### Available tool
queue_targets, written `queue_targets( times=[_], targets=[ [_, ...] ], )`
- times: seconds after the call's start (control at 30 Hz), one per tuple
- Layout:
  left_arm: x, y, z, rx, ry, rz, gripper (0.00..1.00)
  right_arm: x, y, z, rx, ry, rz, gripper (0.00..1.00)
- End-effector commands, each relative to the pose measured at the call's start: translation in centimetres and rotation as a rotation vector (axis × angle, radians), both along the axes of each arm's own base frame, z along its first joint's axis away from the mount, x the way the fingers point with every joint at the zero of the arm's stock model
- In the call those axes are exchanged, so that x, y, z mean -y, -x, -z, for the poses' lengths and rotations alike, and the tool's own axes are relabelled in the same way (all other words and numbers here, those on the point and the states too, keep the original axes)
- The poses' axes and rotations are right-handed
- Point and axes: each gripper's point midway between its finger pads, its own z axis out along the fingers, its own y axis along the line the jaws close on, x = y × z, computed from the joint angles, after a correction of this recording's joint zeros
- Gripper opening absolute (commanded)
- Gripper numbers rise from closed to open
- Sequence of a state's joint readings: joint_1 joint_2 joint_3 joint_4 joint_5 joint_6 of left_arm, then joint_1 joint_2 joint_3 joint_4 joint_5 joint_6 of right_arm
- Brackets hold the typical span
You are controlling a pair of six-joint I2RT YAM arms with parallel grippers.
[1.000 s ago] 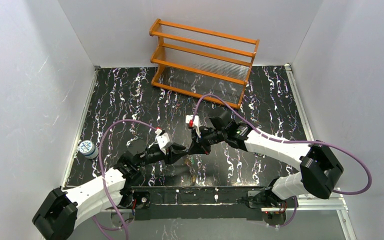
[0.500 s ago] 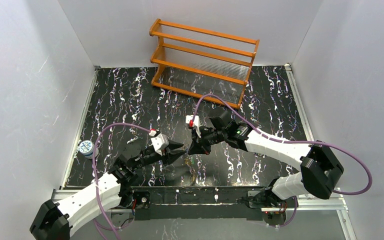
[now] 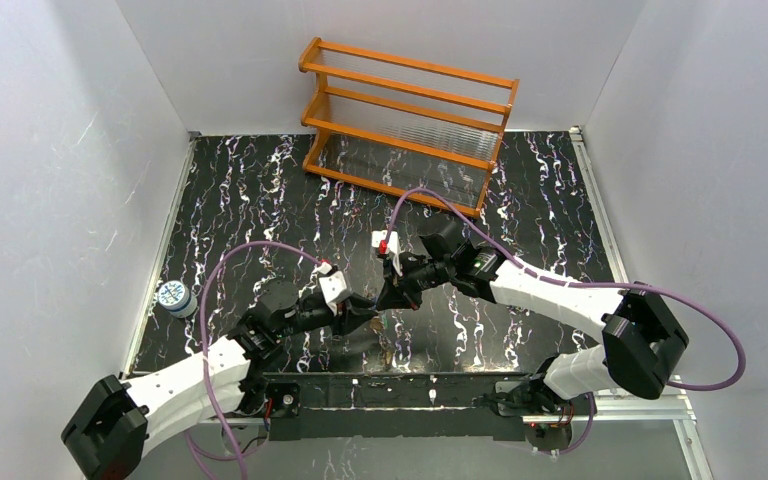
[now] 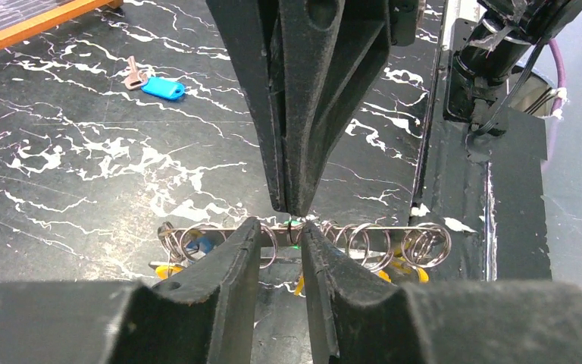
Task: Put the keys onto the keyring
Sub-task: Adjust the keyring.
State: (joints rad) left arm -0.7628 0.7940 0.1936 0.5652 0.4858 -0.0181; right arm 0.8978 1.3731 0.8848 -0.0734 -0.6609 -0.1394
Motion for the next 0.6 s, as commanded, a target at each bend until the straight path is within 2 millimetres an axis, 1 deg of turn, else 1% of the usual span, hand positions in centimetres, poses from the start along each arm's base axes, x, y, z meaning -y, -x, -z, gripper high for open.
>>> queue_targets(
  times=[0.0,0.07,0.13,0.17,0.2,0.23,0.27,0.3,0.33,0.37,0.4,0.47,0.53,0.57],
  targets=[
    [0.8,-0.1,-1.5,0.062,0.008,0.037,0.22,-0.8,-0.2,-3.5,0.071,-0.102,-0.032,0.01],
    [0.9,0.0,-1.6,0.063,0.009,0.043,0.15,-0.8,-0.2,-3.4,0.069,-0.101,-0.032,0.01],
    [1.0,0.1,-1.7,0.070,0.011,0.051,0.03,-0.8,-0.3,-3.4,0.071,-0.100,-0.029,0.01],
    [1.1,0.1,-1.7,0.072,0.012,0.054,0.00,-0.8,-0.4,-3.5,0.074,-0.098,-0.020,0.01],
    [1.1,0.1,-1.8,0.076,0.013,0.053,0.00,-0.8,-0.6,-3.5,0.078,-0.095,-0.004,0.01],
    [1.0,0.1,-1.9,0.081,0.016,0.052,0.00,-0.7,-1.0,-3.7,0.086,-0.093,0.022,0.07],
    [0.9,0.0,-2.1,0.088,0.019,0.043,0.00,-0.6,-1.4,-3.8,0.099,-0.093,0.046,0.17],
    [0.8,0.0,-2.3,0.098,0.024,0.038,0.00,-0.4,-1.8,-4.0,0.116,-0.093,0.073,0.29],
    [0.7,-0.1,-2.5,0.113,0.029,0.033,0.00,-0.3,-2.2,-4.4,0.139,-0.099,0.102,0.38],
    [0.6,-0.1,-2.8,0.127,0.035,0.030,0.00,0.0,-2.5,-4.9,0.165,-0.115,0.129,0.44],
    [0.5,-0.1,-3.1,0.144,0.042,0.027,0.00,0.2,-2.9,-5.3,0.192,-0.131,0.152,0.49],
    [0.4,0.0,-3.8,0.183,0.055,0.027,0.00,0.8,-3.2,-5.7,0.235,-0.160,0.189,0.52],
    [0.3,0.2,-4.6,0.236,0.065,0.040,0.00,1.2,-2.8,-6.0,0.280,-0.198,0.175,0.52],
    [0.2,0.4,-4.9,0.262,0.071,0.048,0.00,1.4,-2.2,-5.7,0.294,-0.213,0.146,0.52]
  ],
)
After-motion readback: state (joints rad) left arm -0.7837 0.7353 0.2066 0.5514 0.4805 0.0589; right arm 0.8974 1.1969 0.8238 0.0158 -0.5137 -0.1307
